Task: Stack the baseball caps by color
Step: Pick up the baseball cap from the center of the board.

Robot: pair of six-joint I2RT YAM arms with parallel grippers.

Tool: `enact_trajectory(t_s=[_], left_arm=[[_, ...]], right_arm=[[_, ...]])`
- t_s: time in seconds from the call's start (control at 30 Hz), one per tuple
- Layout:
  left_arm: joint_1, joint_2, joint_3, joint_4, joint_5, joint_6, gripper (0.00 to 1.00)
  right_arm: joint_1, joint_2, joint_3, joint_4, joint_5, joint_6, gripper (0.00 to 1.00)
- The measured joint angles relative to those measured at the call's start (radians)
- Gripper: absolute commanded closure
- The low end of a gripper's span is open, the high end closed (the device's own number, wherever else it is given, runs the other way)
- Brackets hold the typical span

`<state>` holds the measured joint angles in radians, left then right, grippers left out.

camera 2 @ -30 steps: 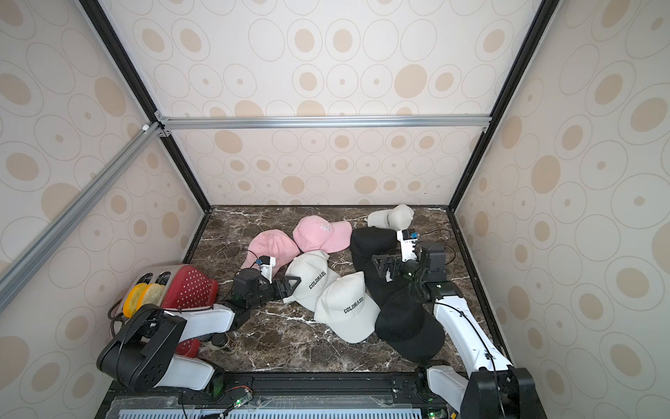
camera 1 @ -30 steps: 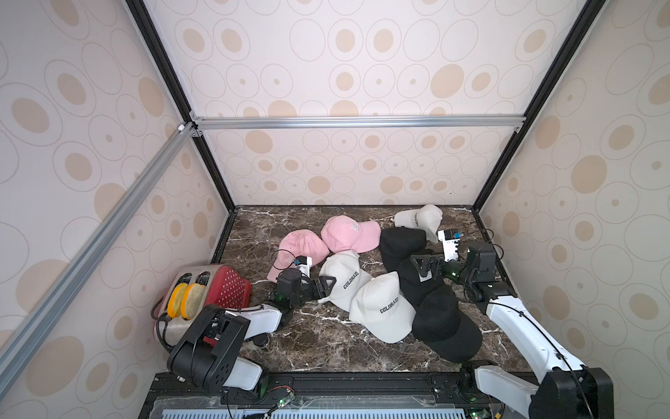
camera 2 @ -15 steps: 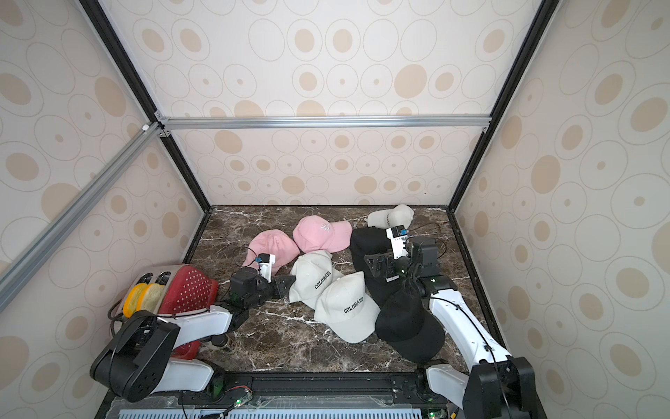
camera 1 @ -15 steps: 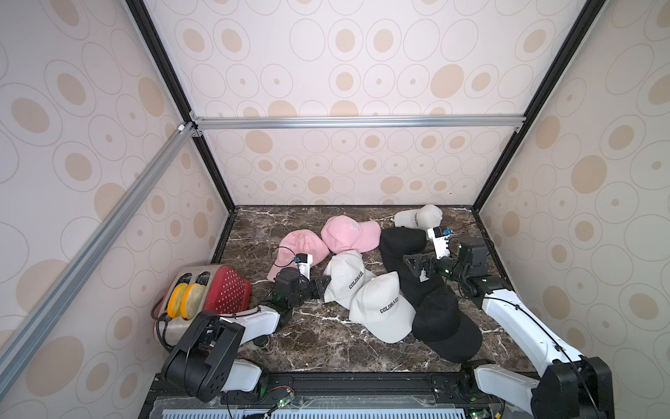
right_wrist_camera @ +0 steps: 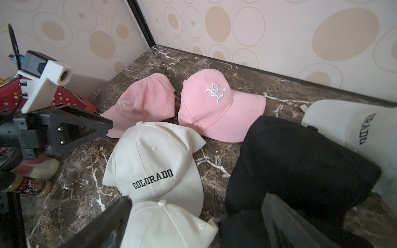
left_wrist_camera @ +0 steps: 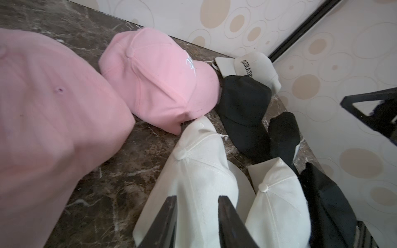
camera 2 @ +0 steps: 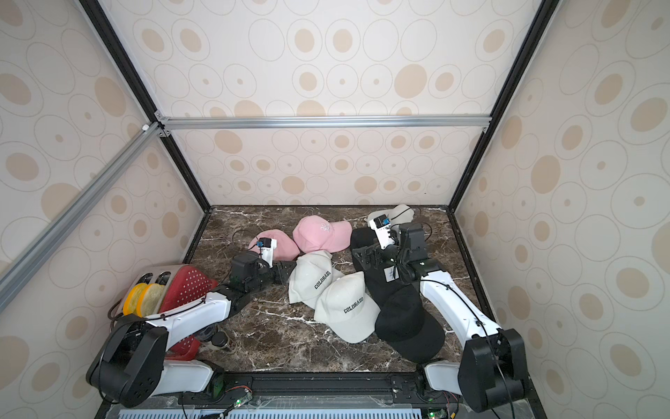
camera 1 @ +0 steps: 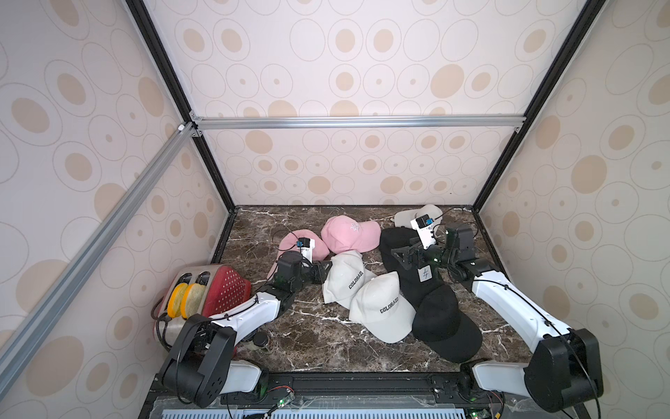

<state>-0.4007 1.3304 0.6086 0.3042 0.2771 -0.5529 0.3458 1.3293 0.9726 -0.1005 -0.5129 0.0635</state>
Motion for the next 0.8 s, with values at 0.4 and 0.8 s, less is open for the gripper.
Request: enact_trajectory(t_s=[0.4,0.8], left_arm=[[0.002,-0.097,-0.040,-0.225,-0.079,-0.061,0.31],[0.002,-0.122,-0.130,-0.203,0.054,-0.066,0.35]], right_arm=[[0.135,0.408,0.359,-0.277,-0.138,-0.505,0.20],[0.243,0.692,0.703,-0.595,-0.148,-0.780,0.26]])
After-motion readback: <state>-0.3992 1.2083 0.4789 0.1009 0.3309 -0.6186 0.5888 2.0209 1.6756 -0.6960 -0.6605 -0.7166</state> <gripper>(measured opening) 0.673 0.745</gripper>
